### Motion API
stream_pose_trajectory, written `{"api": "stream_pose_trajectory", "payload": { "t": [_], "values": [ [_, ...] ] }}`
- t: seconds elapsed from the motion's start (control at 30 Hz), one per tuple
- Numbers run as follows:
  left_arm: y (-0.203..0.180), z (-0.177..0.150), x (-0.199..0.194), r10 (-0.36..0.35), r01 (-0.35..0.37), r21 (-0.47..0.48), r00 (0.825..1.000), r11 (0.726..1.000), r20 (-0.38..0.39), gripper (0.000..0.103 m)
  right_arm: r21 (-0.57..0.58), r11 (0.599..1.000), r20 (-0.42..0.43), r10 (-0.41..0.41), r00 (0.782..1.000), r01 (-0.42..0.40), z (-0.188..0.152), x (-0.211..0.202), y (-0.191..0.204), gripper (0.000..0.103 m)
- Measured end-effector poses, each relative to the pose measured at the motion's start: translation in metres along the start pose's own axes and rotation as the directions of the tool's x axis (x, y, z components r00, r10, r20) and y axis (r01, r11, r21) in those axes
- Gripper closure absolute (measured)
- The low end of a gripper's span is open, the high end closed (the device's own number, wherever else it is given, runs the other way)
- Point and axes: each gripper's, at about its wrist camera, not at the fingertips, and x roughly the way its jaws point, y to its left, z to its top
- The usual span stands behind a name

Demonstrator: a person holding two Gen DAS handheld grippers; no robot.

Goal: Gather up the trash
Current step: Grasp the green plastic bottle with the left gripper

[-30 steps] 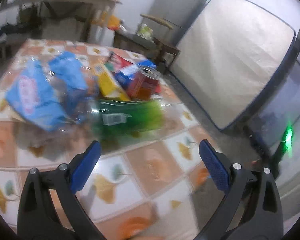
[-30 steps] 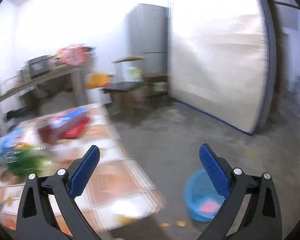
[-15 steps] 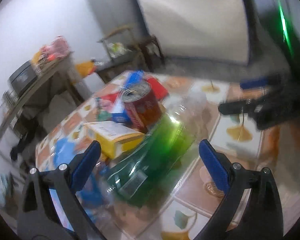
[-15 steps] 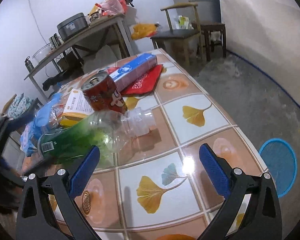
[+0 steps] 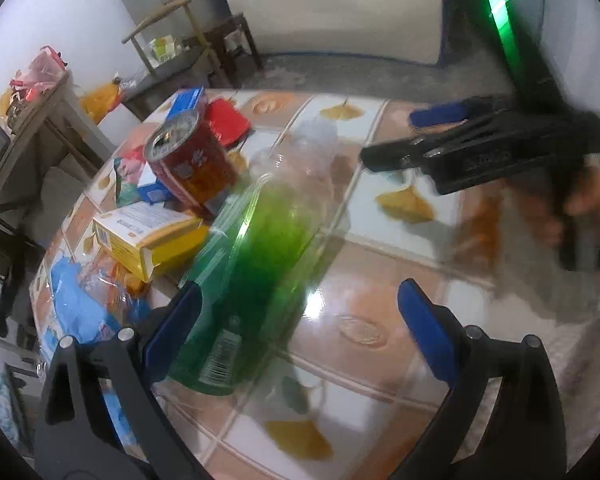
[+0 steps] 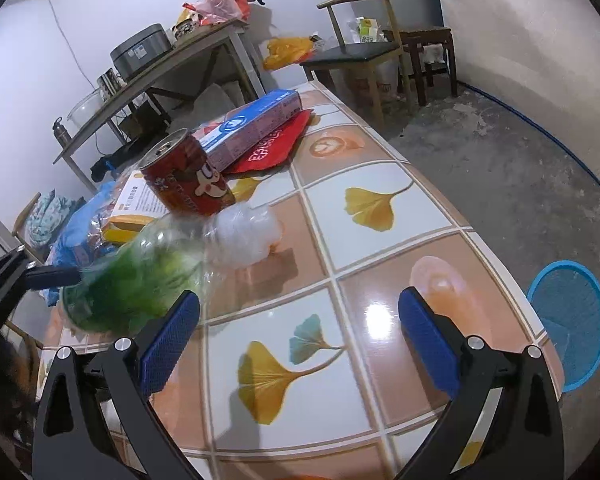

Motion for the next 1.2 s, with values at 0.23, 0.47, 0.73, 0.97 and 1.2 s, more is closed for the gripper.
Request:
{"api": "stream_pose_trajectory", "payload": {
  "t": [0.23,0.47,0.73,0.97,1.2],
  "values": [
    [0.01,0.013,0.022,0.059,-0.059,0.038,0.998,0.998,-0.005,0.009,0.035,0.999,0.002,0.029,1.0,-0.029,-0.002,0.003,-0.012,0.006],
    [-0.005,0.015,0.044,0.008,-0.003,0.057,0.995,0.998,-0.098,0.028,0.029,0.998,0.0,0.056,0.998,-0.056,-0.006,0.002,-0.014,0.006],
    [-0.011,-0.004,0.026,-0.061,0.033,-0.15,0.98,0.988,-0.188,0.044,0.036,0.995,-0.004,0.089,0.996,-0.089,-0.006,0.0,-0.017,0.006],
    [0.007,-0.012,0.037,-0.165,0.093,-0.338,0.967,0.937,-0.192,0.043,-0.019,0.997,-0.013,0.068,0.998,-0.068,-0.012,0.001,-0.01,0.006],
    [0.009,-0.008,0.042,-0.197,0.127,-0.354,0.965,0.927,-0.17,0.041,0.002,0.996,-0.001,0.086,0.996,-0.086,-0.015,-0.001,-0.014,0.006]
  ]
}}
